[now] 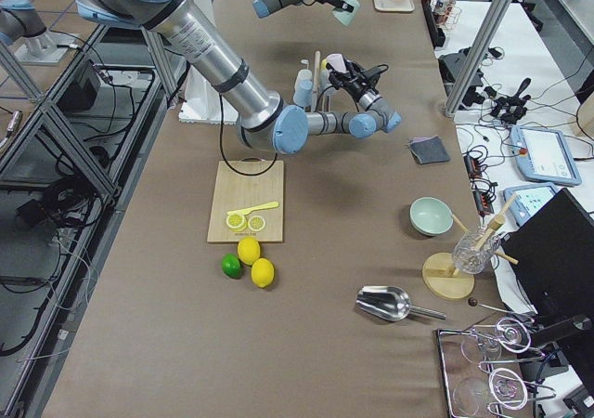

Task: Place cup on cup holder

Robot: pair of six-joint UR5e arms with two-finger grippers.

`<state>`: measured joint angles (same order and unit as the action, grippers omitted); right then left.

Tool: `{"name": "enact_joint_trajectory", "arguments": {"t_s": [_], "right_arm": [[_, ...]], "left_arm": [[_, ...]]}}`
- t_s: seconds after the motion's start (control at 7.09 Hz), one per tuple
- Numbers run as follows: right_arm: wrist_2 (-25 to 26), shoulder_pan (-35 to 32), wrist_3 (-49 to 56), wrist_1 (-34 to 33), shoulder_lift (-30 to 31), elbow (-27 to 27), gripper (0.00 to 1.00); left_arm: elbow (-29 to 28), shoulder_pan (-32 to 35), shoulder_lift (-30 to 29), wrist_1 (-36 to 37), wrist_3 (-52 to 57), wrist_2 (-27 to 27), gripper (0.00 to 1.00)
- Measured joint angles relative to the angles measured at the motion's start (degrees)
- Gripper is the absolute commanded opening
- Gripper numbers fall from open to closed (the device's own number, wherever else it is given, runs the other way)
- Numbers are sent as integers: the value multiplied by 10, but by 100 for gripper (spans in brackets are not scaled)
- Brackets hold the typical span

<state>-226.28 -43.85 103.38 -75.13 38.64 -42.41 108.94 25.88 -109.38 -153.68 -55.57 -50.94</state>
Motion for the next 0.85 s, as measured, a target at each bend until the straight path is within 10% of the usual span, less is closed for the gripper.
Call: {"name": "enact_joint_trajectory", "arguments": {"t_s": [0.56,0.7,0.85], "right_arm": [[9,13,3,-1,18,-14,27],[10,14,4,-1,18,-14,38],[10,15,4,-1,17,-14,85]], "left_arm": [[1,-104,3,-50,48,131,0],[0,-131,4,-59,62,159,0],[-1,-156,4,-62,75,187,0]]}}
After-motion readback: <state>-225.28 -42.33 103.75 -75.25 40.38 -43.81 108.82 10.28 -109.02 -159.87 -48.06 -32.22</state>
